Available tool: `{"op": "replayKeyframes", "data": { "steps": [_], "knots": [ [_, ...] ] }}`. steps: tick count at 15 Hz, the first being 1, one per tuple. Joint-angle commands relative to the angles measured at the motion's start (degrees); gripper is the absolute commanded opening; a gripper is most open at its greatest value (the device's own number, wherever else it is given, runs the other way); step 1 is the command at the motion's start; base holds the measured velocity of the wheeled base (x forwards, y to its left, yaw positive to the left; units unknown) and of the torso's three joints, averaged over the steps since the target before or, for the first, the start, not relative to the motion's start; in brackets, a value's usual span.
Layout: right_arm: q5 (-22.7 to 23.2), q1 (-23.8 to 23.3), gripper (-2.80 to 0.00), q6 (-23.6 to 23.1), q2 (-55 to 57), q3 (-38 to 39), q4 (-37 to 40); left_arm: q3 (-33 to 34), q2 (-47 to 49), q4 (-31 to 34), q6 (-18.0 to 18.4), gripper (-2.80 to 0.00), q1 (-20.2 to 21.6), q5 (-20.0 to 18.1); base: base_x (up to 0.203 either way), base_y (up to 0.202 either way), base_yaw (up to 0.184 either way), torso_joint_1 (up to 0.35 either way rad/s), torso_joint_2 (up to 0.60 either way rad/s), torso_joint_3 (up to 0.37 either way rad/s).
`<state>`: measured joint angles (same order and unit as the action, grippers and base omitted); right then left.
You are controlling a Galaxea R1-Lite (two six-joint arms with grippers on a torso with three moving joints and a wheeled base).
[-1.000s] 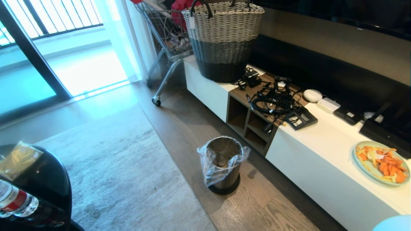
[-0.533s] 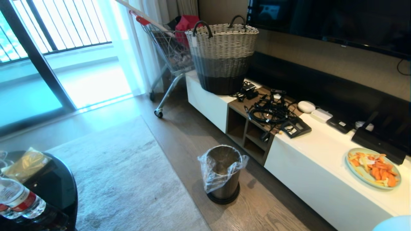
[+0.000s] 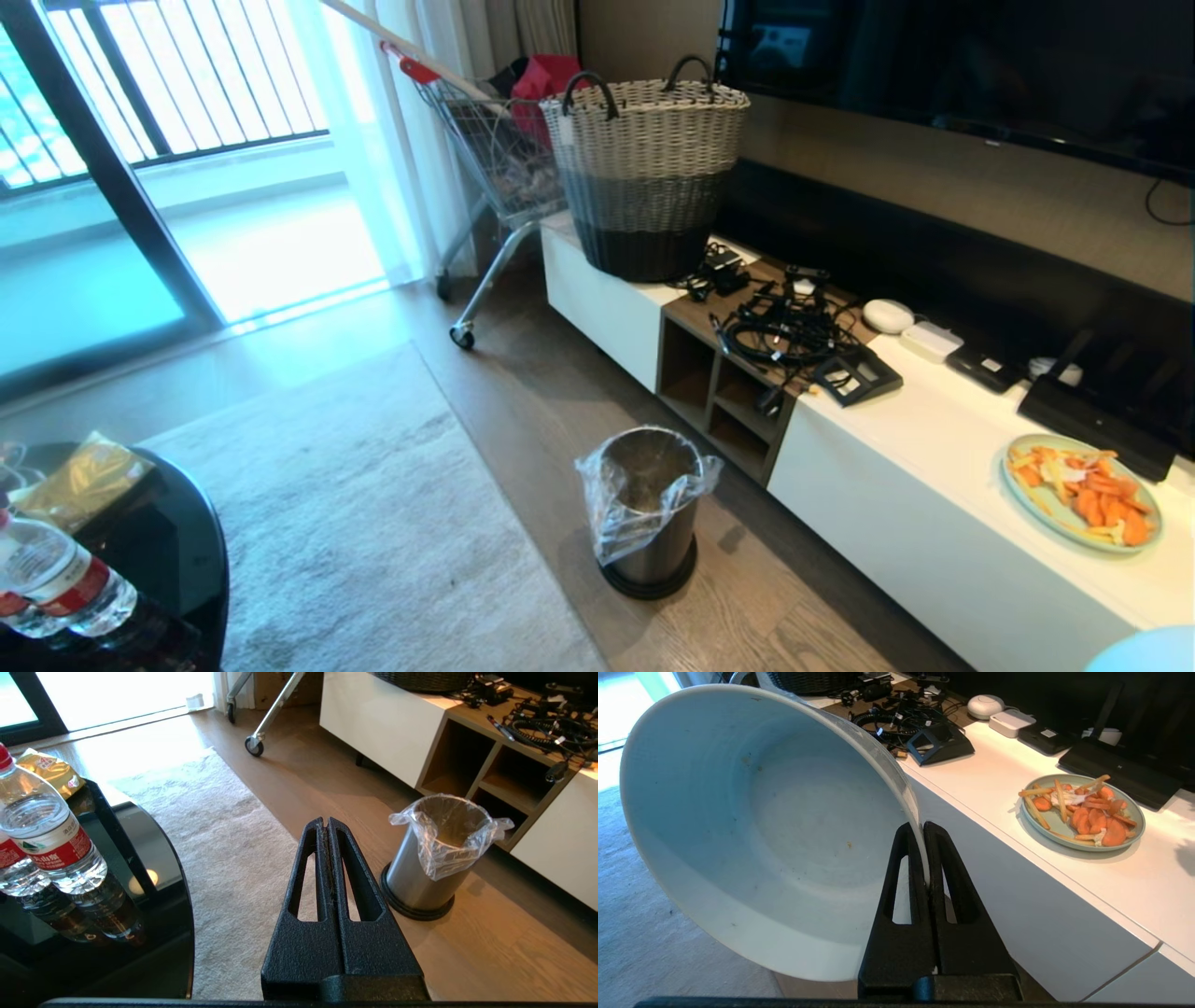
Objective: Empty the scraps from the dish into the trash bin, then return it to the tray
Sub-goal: Put the bowl back to the table
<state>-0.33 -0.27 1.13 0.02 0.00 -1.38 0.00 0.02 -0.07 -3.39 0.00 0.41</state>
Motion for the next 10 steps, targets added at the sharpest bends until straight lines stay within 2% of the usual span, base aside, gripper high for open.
{"op": "replayKeyframes", "data": {
  "steps": [1, 10],
  "knots": [
    [-0.02, 0.00, -2.80, 0.01, -0.02, 0.00, -0.03, 0.00, -0.02, -0.01, -0.04, -2.80, 0.00, 0.02, 0.000, 0.000, 0.000, 0.011, 0.00, 0.049],
    [-0.02, 0.00, -2.80, 0.01, -0.02, 0.00, -0.03, 0.00, -0.02, -0.01, 0.05, -2.80, 0.00, 0.02, 0.000, 0.000, 0.000, 0.000, 0.00, 0.004]
  ]
}}
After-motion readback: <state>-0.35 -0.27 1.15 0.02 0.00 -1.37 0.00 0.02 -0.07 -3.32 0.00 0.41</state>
